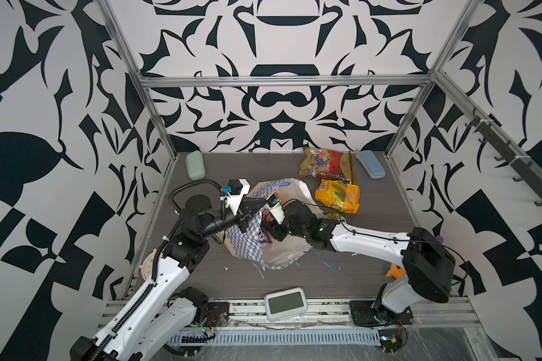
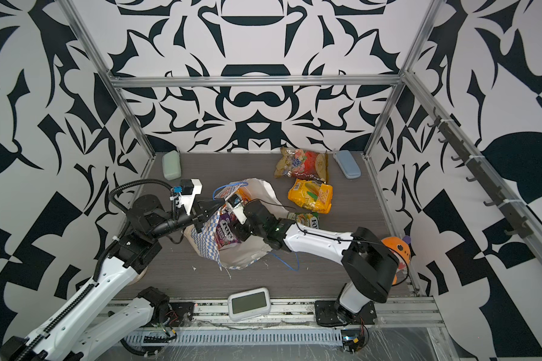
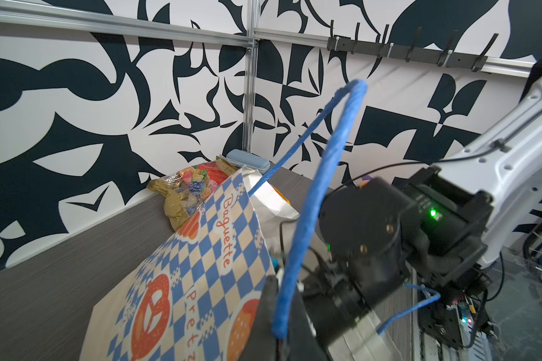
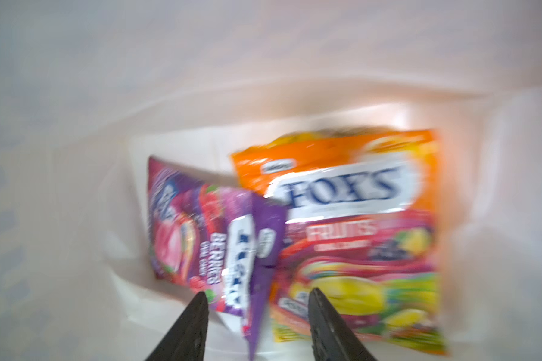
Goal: Take the snacks out of the paper bag
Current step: 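Close the right gripper on the purple Fox's Berries pack edge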
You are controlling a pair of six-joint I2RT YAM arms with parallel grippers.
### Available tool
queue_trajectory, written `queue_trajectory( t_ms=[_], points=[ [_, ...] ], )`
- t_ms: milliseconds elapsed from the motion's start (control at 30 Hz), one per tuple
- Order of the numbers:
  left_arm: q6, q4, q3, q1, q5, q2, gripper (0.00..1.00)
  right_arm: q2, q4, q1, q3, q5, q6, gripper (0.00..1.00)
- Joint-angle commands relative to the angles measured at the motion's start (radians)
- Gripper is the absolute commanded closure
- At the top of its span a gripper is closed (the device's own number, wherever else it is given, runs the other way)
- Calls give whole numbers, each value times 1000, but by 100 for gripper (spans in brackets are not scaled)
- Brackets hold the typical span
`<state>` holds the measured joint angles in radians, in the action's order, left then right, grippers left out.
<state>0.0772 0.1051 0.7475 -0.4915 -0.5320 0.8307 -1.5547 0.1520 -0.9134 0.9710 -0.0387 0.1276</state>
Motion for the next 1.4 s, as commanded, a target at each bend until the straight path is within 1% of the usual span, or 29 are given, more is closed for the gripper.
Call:
queue_trajectory(
  t_ms=[0,67,133,200,300,367,433,600,767,800,900,933,1033,1100,1267,1367],
  points=[
    [-12,21,11,-7,-40,2,100,14,3,68,-23,-52,59,44],
    [-13,27,13,-7,-42,9,100,-14,18,100,-25,-100,85,44],
    [-11,27,16,-7,-45,17,100,-45,39,100,-23,-118,83,43],
    [-9,27,17,-9,-44,20,100,-84,60,100,-9,-166,98,42],
    [-11,27,18,-9,-43,25,100,-150,124,101,8,-244,142,41],
    [-13,27,21,-9,-43,30,100,-182,179,95,9,-276,176,41],
    [-14,27,24,-9,-43,33,100,-213,213,84,16,-294,191,41],
    [-15,28,27,-10,-43,39,100,-285,221,52,63,-311,202,40],
    [-12,35,18,-13,-42,38,100,-337,233,19,109,-306,219,41],
    [-12,39,14,-15,-39,36,100,-346,237,14,117,-302,221,45],
    [-14,46,7,-15,-30,31,100,-366,237,1,135,-280,236,64],
    [-17,51,3,-15,-24,28,100,-375,240,0,142,-282,245,69],
    [-25,52,-2,-15,-7,21,100,-386,251,0,147,-286,266,88],
    [-33,41,-1,-15,-1,14,100,-379,252,-1,148,-291,273,93],
    [-42,42,-29,-15,48,-22,100,-300,182,0,141,-278,233,100],
    [-44,43,-40,-15,60,-31,100,-232,161,2,112,-270,212,100]
  ],
)
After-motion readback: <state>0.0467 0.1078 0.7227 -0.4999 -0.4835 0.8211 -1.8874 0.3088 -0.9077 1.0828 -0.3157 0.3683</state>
